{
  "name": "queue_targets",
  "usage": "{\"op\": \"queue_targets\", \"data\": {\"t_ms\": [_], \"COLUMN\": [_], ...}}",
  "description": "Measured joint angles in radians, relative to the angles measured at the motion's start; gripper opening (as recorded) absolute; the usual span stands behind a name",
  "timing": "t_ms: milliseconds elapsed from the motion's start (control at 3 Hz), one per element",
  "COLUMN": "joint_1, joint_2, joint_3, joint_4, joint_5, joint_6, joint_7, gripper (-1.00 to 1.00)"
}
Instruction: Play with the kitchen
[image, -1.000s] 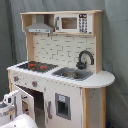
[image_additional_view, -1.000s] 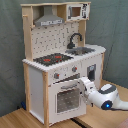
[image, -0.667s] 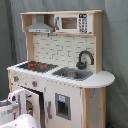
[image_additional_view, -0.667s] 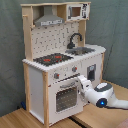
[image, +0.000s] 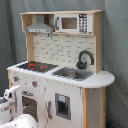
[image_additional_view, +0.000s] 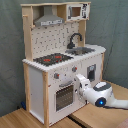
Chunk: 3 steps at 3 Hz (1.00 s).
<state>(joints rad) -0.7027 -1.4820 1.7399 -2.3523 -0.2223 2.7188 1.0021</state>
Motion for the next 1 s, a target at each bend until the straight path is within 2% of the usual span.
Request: {"op": "queue_targets", "data": {"t_ms": [667,1000], "joint_1": [0.134,0.167], "joint_2": [-0.002,-0.008], "joint_3": [-0.074,-0.125], "joint_4": [-0.025,-0.024], "joint_5": [-0.012,-0.063], "joint_6": [-0.116,-0.124], "joint_7": [-0.105,-0.166], "gripper": [1.00,1.00]}}
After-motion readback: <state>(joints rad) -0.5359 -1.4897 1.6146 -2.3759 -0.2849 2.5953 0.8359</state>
